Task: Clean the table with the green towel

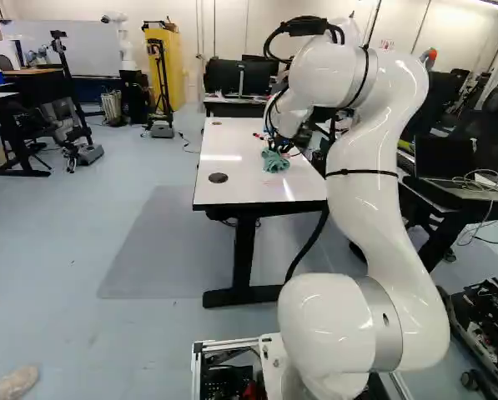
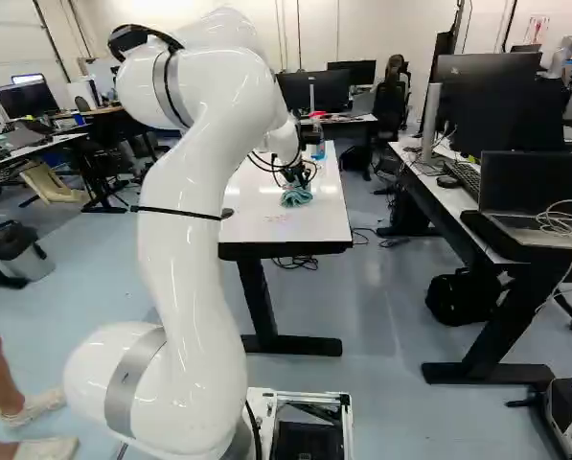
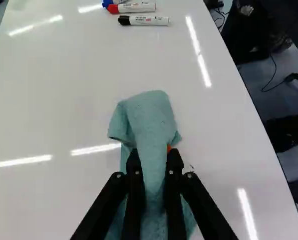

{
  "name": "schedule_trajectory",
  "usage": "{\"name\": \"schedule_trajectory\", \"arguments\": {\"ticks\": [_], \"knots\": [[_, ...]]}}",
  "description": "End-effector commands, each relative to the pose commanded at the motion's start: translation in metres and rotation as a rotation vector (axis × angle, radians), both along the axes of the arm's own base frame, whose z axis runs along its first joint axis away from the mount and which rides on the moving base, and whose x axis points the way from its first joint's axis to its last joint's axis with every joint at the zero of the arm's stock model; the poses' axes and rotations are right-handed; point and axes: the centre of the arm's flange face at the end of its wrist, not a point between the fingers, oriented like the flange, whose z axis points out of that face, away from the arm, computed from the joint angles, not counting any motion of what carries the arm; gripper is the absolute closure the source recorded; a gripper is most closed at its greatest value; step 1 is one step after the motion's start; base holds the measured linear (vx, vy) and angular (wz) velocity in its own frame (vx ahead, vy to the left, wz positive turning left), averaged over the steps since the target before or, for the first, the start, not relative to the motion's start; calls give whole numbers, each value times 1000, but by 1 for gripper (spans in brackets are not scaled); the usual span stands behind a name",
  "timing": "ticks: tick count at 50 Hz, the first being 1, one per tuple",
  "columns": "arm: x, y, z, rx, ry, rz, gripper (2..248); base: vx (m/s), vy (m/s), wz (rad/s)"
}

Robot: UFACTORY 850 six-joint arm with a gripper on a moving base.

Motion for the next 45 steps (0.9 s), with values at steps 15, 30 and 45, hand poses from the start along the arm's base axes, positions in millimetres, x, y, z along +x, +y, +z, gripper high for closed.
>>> {"name": "schedule_trajectory", "arguments": {"ticks": [15, 30, 45], "knots": [[-3, -27, 0, 0, -1, -38, 203, 0, 0, 0], [-22, -39, 2, 3, 15, -60, 203, 0, 0, 0], [-47, -30, 4, 7, 39, -55, 203, 0, 0, 0]]}}
